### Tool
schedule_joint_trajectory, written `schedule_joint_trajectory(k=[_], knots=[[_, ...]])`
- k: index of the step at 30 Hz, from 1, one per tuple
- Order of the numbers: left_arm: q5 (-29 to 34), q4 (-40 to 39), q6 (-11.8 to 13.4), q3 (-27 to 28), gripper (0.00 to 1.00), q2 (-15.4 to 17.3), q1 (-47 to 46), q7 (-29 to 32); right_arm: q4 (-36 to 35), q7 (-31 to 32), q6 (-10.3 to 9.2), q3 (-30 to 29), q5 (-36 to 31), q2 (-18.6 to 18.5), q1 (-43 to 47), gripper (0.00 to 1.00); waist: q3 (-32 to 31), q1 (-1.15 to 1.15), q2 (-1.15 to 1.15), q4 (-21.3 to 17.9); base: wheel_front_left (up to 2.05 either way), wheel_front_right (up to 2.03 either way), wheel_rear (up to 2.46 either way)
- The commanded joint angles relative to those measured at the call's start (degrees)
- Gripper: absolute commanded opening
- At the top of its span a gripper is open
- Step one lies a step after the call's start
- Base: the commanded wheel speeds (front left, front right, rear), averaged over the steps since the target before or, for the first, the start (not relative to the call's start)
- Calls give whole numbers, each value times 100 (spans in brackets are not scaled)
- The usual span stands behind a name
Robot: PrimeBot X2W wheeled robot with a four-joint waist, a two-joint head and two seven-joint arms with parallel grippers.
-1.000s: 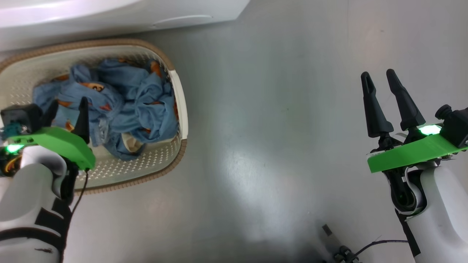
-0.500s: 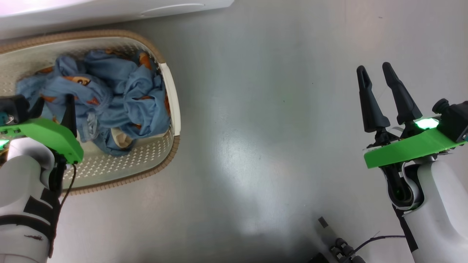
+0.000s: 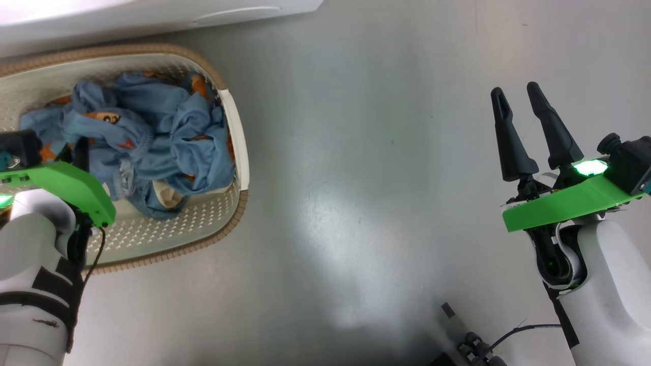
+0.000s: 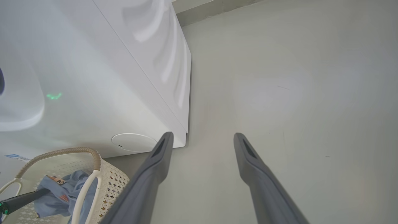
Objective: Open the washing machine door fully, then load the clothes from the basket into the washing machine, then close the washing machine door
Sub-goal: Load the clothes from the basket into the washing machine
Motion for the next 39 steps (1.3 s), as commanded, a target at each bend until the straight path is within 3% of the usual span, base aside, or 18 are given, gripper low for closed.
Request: schedule_joint_trajectory(k=[1, 12, 18, 39], knots=[[-75, 7, -8, 42, 0, 232, 101, -9, -102, -43, 13, 95, -37, 3, 168, 100, -35, 0, 0, 16, 0, 0, 0], [-429, -212, -8, -120, 0, 133, 428, -90, -14, -43, 13, 59, -36, -48, 243, 100, -495, 0, 0, 165, 0, 0, 0], [-456, -841, -8, -27, 0, 149, 848, -94, 79, -43, 13, 55, -17, -111, 371, 100, -935, 0, 0, 275, 0, 0, 0], [378, -3028, -8, 1146, 0, -103, 2695, -96, 377, -43, 13, 87, 90, -315, 1175, 100, -2769, 0, 0, 564, 0, 0, 0]])
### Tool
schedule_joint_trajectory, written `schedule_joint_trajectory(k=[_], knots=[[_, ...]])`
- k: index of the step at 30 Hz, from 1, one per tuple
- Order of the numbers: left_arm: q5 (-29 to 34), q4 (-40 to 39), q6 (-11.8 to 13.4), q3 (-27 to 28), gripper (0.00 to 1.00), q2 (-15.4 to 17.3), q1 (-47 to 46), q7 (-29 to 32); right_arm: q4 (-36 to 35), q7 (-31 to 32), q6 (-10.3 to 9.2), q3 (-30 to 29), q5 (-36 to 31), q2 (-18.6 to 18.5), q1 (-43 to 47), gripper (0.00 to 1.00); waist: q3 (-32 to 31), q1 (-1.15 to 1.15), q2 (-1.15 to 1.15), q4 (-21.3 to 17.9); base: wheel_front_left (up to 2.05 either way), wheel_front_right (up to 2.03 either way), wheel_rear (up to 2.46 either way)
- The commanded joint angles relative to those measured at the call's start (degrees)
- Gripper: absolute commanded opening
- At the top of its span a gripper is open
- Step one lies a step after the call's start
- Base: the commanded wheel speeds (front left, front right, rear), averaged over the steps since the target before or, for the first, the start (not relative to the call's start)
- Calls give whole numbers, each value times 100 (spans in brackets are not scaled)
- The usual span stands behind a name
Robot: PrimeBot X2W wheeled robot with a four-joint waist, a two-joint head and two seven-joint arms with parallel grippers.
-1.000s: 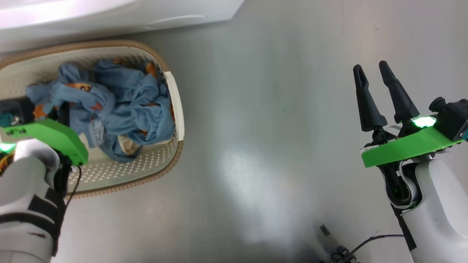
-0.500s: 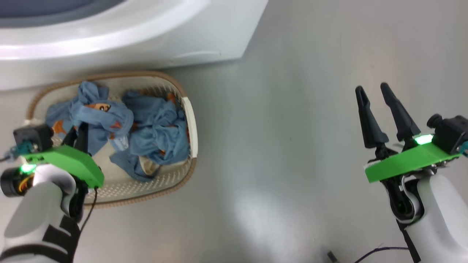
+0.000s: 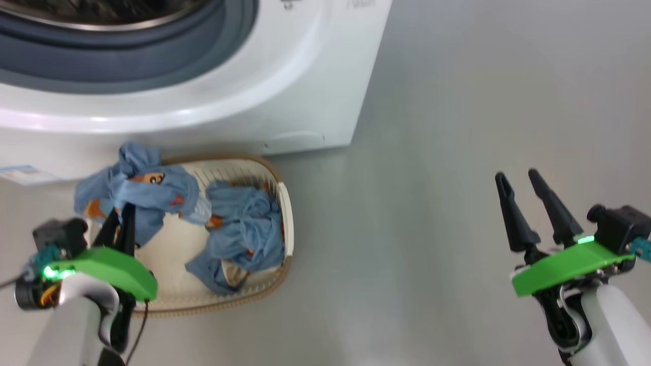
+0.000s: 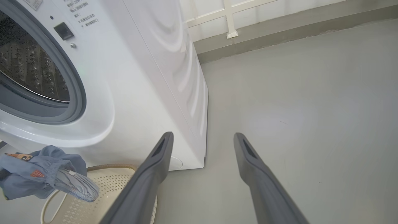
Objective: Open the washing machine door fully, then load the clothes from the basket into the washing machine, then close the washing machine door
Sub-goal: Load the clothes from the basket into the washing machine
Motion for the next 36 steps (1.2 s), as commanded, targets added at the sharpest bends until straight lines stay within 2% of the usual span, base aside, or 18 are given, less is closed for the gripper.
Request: schedule_joint_trajectory(k=[1, 13, 23, 36], knots=[[57, -214, -9, 231, 0, 165, 179, -61, -97, -44, 13, 97, 72, -96, 198, 100, -477, 0, 0, 98, 0, 0, 0], [364, -1511, -9, 563, 0, -77, 1347, -61, -19, -44, 13, 67, 159, -241, 832, 100, -1411, 0, 0, 231, 0, 0, 0], [548, -2238, -9, 759, 0, -199, 2204, -61, -32, -44, 13, -60, 188, -297, 1313, 100, -1938, 0, 0, 390, 0, 0, 0], [670, -2876, -9, 996, 0, -339, 2861, -61, -89, -44, 13, -148, 171, -270, 1574, 100, -2110, 0, 0, 506, 0, 0, 0]])
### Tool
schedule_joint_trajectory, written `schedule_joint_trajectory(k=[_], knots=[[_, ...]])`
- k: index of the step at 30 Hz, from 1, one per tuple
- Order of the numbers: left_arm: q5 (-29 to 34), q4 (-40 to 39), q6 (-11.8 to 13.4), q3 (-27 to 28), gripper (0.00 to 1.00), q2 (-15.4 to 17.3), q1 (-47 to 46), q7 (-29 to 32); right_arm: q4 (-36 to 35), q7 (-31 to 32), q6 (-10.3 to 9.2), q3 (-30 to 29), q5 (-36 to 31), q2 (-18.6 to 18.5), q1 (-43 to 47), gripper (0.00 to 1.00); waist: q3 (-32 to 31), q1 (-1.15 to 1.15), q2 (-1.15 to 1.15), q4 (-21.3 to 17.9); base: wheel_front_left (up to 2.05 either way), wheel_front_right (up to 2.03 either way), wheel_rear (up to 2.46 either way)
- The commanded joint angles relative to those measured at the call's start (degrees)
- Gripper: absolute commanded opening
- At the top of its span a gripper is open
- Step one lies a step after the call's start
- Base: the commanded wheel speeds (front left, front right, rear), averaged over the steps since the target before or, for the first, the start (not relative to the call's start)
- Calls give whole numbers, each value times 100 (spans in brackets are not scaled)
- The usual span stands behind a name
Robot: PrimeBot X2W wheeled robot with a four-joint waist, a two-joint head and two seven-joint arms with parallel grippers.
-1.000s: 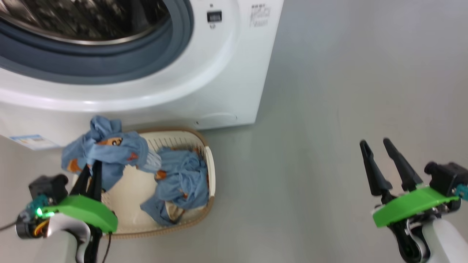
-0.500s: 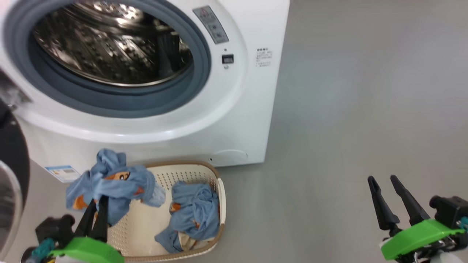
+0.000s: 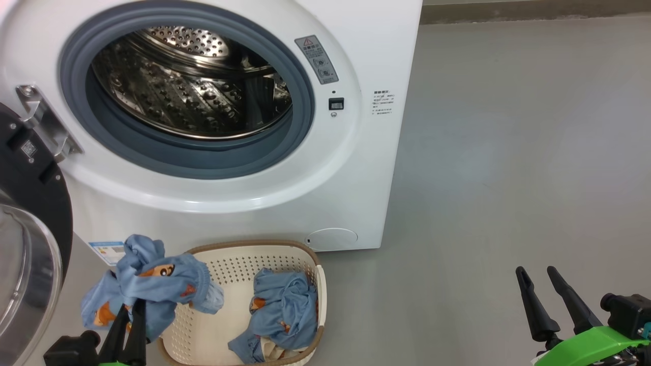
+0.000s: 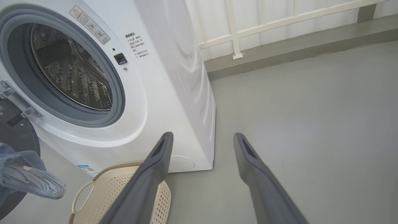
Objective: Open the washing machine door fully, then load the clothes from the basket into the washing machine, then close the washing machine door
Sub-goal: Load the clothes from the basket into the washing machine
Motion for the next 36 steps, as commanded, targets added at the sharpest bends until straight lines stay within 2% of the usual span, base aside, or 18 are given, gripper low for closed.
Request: schedule_joint_trajectory(k=[1, 17, 25, 36], knots=[[29, -199, -8, 214, 0, 83, -66, -61, -143, -44, 13, 58, 19, -99, 7, 100, 16, 0, 0, 13, 0, 0, 0], [-18, -221, -8, 222, 0, 10, -557, -61, -235, -44, 13, 9, -5, -83, -248, 100, 579, 0, 0, -30, 0, 0, 0], [-146, -23, -8, 223, 0, 29, -1502, -61, -315, -44, 13, -10, -41, -18, -633, 100, 1280, 0, 0, -138, 0, 0, 0], [-83, 18, -8, 129, 0, 354, -3040, -61, -363, -44, 13, -1, -77, 156, -1149, 100, 2100, 0, 0, -452, 0, 0, 0]])
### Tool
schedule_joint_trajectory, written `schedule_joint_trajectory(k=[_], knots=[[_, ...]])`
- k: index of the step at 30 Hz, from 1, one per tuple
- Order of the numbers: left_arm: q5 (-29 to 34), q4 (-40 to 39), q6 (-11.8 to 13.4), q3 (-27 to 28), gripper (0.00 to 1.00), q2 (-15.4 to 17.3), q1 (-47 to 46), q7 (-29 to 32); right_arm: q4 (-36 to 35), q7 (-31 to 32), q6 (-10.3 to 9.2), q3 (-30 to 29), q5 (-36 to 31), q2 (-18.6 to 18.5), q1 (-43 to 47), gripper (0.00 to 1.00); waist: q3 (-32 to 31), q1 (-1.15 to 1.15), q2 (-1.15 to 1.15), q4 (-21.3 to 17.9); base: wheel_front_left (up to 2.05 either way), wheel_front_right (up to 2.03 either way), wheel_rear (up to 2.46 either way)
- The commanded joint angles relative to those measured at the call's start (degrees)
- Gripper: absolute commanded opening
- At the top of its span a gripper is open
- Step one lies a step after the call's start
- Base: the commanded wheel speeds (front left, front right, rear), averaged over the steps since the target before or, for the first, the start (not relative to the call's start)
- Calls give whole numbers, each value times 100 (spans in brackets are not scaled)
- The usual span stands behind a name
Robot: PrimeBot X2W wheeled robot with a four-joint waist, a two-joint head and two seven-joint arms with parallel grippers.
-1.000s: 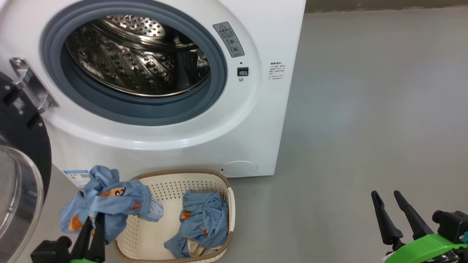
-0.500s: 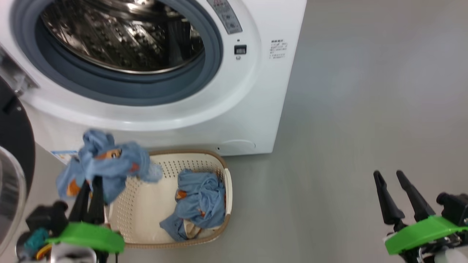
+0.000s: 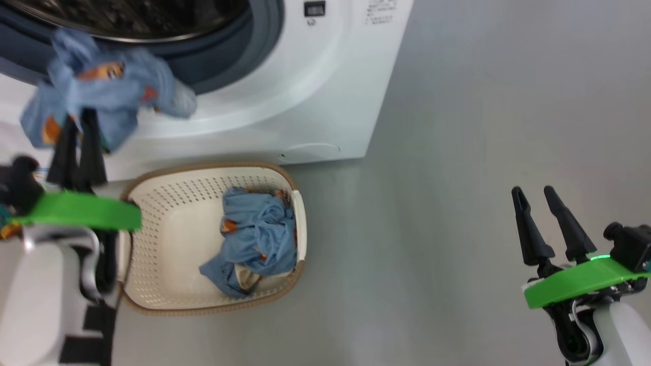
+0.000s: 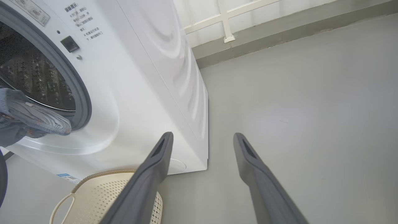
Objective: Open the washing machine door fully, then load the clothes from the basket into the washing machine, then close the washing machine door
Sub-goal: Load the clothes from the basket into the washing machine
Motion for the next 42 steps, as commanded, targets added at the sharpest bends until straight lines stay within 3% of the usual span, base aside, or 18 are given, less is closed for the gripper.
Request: schedule_joint_trajectory(k=[1, 11, 29, 33, 41, 42], knots=[[45, -53, -9, 132, 0, 292, -362, -36, -139, -44, 13, 125, -62, -37, -102, 100, 364, 0, 0, -238, 0, 0, 0], [30, 758, -9, -8, 0, 590, -1844, -36, -153, -44, 13, 135, -69, 115, -437, 100, 793, 0, 0, -570, 0, 0, 0], [-53, 3471, -9, -241, 0, 1059, -3970, -36, -193, -44, 13, 273, -45, 403, -729, 100, 1250, 0, 0, -1193, 0, 0, 0], [31, 3488, -8, -157, 0, 1193, -4302, -36, -196, -44, 13, 296, -50, 423, -764, 100, 1316, 0, 0, -1275, 0, 0, 0], [380, 2653, 74, 245, 0, 1307, -4321, -36, -210, -44, 13, 317, -54, 483, -810, 100, 1434, 0, 0, -1384, 0, 0, 0], [395, 2691, 74, 296, 48, 1300, -4280, -36, -207, -44, 13, 323, -55, 490, -811, 100, 1437, 0, 0, -1392, 0, 0, 0]])
